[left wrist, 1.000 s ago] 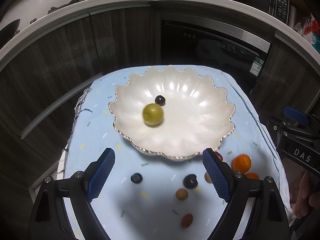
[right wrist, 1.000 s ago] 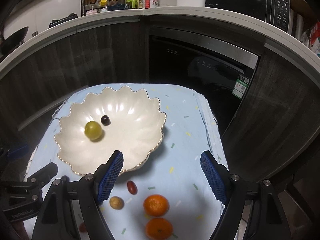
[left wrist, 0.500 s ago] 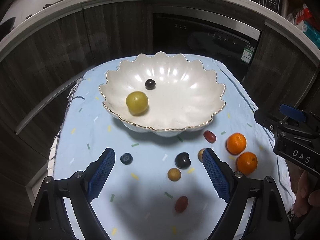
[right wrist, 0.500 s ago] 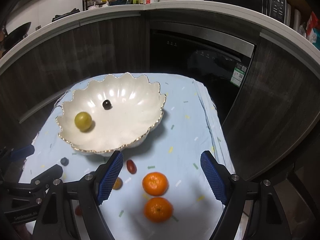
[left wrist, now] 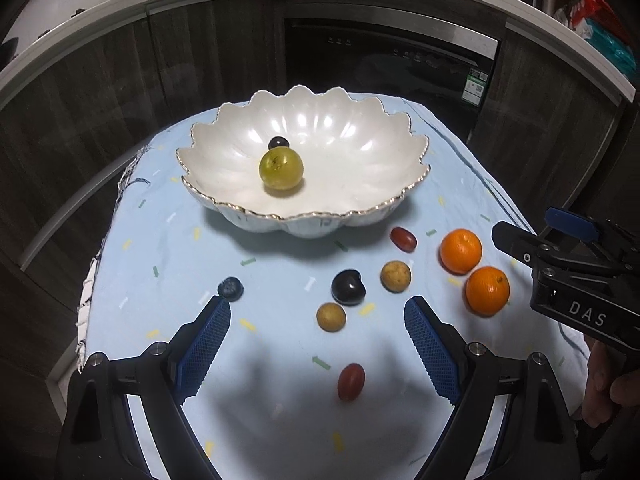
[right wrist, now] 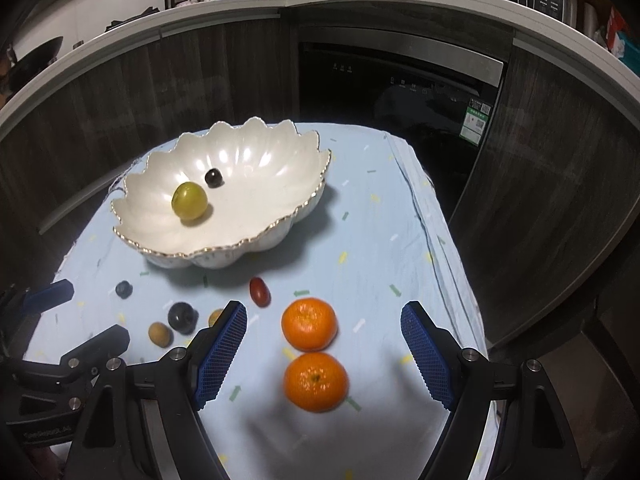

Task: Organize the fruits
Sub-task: 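Withdraw both open tools from the bowl back toward the remaining fruits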

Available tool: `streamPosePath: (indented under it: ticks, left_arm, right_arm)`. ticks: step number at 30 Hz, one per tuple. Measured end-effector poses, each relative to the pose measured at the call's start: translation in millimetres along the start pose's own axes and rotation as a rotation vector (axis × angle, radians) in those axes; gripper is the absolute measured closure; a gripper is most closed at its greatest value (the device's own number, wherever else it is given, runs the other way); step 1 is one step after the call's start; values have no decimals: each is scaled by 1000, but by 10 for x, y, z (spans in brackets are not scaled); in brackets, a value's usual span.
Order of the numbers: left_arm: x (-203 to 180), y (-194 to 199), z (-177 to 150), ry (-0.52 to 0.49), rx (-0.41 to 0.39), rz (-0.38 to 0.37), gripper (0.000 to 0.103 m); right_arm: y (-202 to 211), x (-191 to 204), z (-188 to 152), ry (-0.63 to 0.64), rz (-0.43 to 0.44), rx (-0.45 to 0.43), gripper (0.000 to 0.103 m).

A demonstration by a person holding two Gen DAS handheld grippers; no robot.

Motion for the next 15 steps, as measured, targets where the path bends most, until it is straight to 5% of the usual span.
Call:
streamPosePath:
  ticks: [15]
  left_arm:
    - [-69,-93,-226,-15,26,-18,24]
  right_arm:
    - [-93,2,-259,6,-11,6,22]
Point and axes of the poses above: each gripper's, at about its wrist camera, not at the fingertips, and y roughly against the way its jaws point, x to its left, z to its top, the point moved 5 cm from there along -y, roughly the way its jaws point, and after that the axes turned 10 degrees about -z, right-handed, at the moved point
